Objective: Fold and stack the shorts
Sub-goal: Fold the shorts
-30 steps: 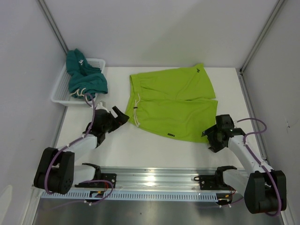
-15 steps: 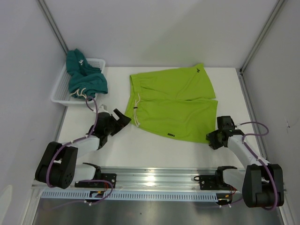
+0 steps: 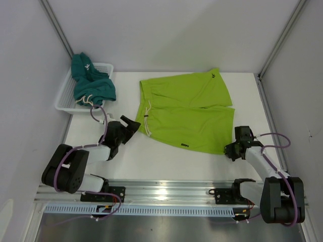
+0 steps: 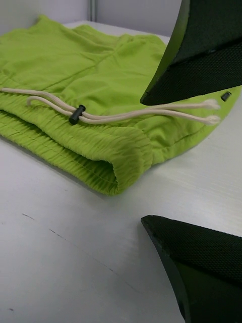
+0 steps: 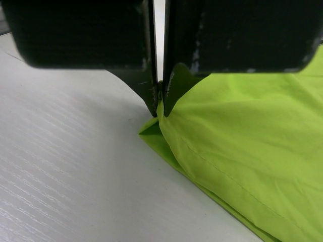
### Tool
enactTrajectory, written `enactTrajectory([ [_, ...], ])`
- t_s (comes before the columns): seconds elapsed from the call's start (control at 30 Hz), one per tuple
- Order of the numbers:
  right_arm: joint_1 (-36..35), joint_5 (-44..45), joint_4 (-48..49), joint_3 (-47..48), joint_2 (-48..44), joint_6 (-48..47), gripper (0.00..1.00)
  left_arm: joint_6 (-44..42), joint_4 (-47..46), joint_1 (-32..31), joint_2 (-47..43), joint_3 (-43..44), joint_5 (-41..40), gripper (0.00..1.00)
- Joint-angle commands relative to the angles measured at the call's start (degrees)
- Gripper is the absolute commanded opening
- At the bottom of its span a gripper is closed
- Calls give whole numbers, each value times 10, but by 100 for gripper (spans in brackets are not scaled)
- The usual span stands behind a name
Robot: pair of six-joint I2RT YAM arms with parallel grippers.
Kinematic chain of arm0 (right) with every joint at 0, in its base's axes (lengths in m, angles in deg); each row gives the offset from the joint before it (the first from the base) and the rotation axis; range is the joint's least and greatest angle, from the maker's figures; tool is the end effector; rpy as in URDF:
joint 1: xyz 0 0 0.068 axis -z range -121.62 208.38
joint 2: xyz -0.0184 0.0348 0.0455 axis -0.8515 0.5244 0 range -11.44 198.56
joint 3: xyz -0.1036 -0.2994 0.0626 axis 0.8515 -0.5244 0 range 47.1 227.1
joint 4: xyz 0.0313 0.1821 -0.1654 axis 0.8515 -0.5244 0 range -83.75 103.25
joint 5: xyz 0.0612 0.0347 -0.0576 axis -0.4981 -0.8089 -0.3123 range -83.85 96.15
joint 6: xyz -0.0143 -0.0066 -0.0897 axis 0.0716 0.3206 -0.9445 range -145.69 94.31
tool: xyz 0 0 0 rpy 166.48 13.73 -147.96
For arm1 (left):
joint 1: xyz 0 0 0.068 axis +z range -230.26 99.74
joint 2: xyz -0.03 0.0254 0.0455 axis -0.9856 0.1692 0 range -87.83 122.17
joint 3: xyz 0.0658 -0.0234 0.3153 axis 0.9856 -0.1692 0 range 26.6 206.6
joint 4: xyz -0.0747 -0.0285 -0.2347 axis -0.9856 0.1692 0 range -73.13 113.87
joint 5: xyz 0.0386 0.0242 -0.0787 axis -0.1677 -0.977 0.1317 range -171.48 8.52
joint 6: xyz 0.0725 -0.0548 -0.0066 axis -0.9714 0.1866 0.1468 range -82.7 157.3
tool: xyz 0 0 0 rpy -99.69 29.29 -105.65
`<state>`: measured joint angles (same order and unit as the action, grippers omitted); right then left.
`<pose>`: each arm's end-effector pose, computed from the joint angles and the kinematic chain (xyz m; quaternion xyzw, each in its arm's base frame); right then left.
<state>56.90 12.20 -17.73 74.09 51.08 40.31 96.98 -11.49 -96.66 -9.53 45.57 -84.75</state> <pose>0.1589 -0.0045 0.1660 0.5310 0.8211 0.0699 0.1977 0.2492 -0.0687 0.1747 -0.3339 0.8034 -0.2839 0.4030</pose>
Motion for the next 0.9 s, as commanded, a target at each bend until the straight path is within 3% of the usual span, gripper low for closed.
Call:
enactTrajectory([
  [0.0, 2, 19, 6, -8, -16, 0, 0, 56, -53, -11, 32, -8, -26, 90],
  [0.3, 2, 13, 1, -8, -31, -4, 0, 86, -95, -30, 68, -16, -84, 72],
  [0.43, 2, 13, -1, -11, -40, -4, 0, 85, -99, -30, 80, -9, -90, 69],
  [0.6, 2, 17, -14, -7, -55, -5, 0, 76, -97, -30, 89, 2, -93, 58],
  [0.63, 2, 19, -16, -6, -61, -6, 0, 73, -96, -30, 91, 5, -91, 51],
  [0.8, 3, 23, -28, -4, -77, -8, 0, 70, -101, -30, 99, 12, -89, 47],
  [0.87, 2, 23, -31, -2, -82, -8, 0, 69, -103, -30, 101, 13, -91, 40],
])
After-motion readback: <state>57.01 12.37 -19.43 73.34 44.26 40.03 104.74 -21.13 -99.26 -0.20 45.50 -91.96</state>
